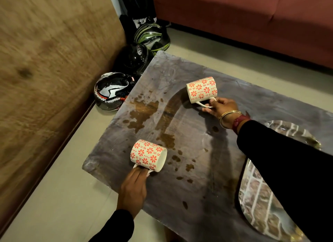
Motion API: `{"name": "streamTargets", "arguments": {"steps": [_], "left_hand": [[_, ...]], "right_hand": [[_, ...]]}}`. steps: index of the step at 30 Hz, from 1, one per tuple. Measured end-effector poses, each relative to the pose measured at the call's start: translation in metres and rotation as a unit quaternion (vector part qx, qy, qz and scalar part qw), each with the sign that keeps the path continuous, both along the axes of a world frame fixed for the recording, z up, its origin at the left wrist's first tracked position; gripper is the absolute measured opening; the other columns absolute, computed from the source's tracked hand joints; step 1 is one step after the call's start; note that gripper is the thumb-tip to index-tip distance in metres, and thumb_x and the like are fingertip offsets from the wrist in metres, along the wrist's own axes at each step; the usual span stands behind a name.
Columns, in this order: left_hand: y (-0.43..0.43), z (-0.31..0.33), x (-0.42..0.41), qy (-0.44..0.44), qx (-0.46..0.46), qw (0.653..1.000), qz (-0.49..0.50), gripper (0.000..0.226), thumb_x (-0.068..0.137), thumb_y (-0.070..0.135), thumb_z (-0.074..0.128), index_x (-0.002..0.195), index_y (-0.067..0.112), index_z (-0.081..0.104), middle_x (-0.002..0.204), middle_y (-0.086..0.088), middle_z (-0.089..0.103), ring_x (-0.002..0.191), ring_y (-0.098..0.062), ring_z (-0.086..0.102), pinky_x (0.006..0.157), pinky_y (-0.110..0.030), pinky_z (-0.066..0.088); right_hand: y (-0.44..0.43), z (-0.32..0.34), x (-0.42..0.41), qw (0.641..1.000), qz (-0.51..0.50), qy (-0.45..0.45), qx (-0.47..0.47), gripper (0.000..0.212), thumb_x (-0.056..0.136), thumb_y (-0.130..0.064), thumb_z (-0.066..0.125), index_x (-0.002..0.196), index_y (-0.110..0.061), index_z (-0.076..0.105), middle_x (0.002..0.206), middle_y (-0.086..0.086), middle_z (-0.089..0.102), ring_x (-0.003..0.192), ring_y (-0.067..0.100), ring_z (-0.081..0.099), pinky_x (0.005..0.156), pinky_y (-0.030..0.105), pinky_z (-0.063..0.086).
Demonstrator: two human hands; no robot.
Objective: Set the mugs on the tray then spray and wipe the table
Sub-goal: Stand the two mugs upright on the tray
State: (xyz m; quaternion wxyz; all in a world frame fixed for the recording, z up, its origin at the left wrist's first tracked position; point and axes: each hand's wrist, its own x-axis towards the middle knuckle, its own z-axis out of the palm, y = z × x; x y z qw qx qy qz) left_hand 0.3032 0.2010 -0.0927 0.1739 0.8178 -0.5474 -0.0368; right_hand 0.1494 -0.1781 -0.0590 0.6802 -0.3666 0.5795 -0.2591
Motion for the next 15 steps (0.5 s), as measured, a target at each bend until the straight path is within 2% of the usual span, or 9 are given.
{"name": "streamTargets", "arguments": {"steps": [2, 5, 7, 9, 11, 13, 14, 15], "left_hand": [[-0.005, 0.003, -0.001, 0.025, -0.033, 0.999, 0.001, 0.061, 0.111, 0.035, 0.033, 0.102, -0.006, 0.078, 0.104, -0.019, 0.078, 0.098, -0.036, 0.076, 0.109, -0.030, 0.047], [-0.023, 0.017, -0.013, 0.062, -0.092, 0.994, -0.012, 0.041, 0.104, 0.024, 0.049, 0.105, -0.006, 0.077, 0.105, -0.019, 0.078, 0.105, -0.028, 0.072, 0.113, -0.023, 0.041], [-0.041, 0.035, -0.031, 0.111, -0.118, 0.987, -0.011, 0.032, 0.097, 0.019, 0.056, 0.106, -0.004, 0.077, 0.103, -0.016, 0.078, 0.100, -0.022, 0.070, 0.104, -0.013, 0.044], [-0.061, 0.058, -0.057, 0.196, -0.127, 0.972, -0.007, 0.026, 0.097, 0.021, 0.060, 0.102, 0.003, 0.078, 0.095, -0.007, 0.078, 0.088, -0.014, 0.070, 0.087, -0.009, 0.049], [-0.076, 0.073, -0.085, 0.257, -0.122, 0.959, -0.009, 0.015, 0.097, 0.018, 0.063, 0.094, 0.011, 0.076, 0.086, 0.000, 0.074, 0.079, -0.008, 0.066, 0.073, -0.014, 0.051], [-0.086, 0.081, -0.117, 0.319, -0.108, 0.942, -0.018, 0.014, 0.097, 0.019, 0.064, 0.089, 0.014, 0.074, 0.083, 0.002, 0.072, 0.078, -0.010, 0.067, 0.069, -0.026, 0.055], [-0.090, 0.082, -0.134, 0.356, -0.099, 0.929, -0.019, 0.014, 0.098, 0.021, 0.063, 0.088, 0.018, 0.073, 0.085, 0.003, 0.072, 0.080, -0.011, 0.069, 0.071, -0.030, 0.056], [-0.093, 0.081, -0.149, 0.400, -0.089, 0.912, -0.015, 0.014, 0.098, 0.023, 0.062, 0.088, 0.025, 0.073, 0.088, 0.004, 0.074, 0.083, -0.011, 0.070, 0.075, -0.031, 0.058]], "right_hand": [[0.003, -0.003, -0.010, 1.000, 0.001, 0.005, -0.026, 0.013, 0.103, -0.003, 0.055, 0.103, 0.007, 0.064, 0.088, 0.018, 0.068, 0.060, 0.022, 0.073, 0.063, 0.024, 0.062], [0.010, -0.002, -0.030, 0.997, -0.001, 0.019, -0.080, 0.014, 0.102, -0.005, 0.058, 0.100, 0.005, 0.066, 0.085, 0.016, 0.070, 0.062, 0.021, 0.073, 0.065, 0.023, 0.061], [0.014, 0.002, -0.052, 0.992, -0.012, 0.033, -0.119, 0.014, 0.101, -0.006, 0.060, 0.101, 0.005, 0.068, 0.085, 0.015, 0.071, 0.069, 0.025, 0.073, 0.067, 0.025, 0.062], [0.017, 0.010, -0.086, 0.985, -0.008, 0.055, -0.166, 0.012, 0.099, -0.007, 0.063, 0.099, 0.002, 0.071, 0.083, 0.009, 0.074, 0.071, 0.022, 0.073, 0.067, 0.025, 0.061], [0.020, 0.018, -0.128, 0.976, 0.008, 0.076, -0.202, 0.013, 0.098, -0.017, 0.066, 0.091, -0.011, 0.075, 0.078, -0.002, 0.076, 0.072, 0.018, 0.073, 0.071, 0.031, 0.064], [0.025, 0.029, -0.175, 0.964, 0.011, 0.117, -0.240, 0.020, 0.093, -0.042, 0.070, 0.087, -0.024, 0.077, 0.081, -0.002, 0.078, 0.079, 0.022, 0.075, 0.076, 0.038, 0.064], [0.027, 0.032, -0.197, 0.953, 0.009, 0.151, -0.262, 0.024, 0.093, -0.045, 0.070, 0.090, -0.023, 0.078, 0.086, 0.003, 0.078, 0.081, 0.022, 0.076, 0.077, 0.040, 0.064], [0.031, 0.037, -0.215, 0.942, 0.008, 0.180, -0.284, 0.022, 0.096, -0.036, 0.069, 0.095, -0.016, 0.078, 0.090, 0.009, 0.077, 0.080, 0.014, 0.076, 0.076, 0.037, 0.064]]}}
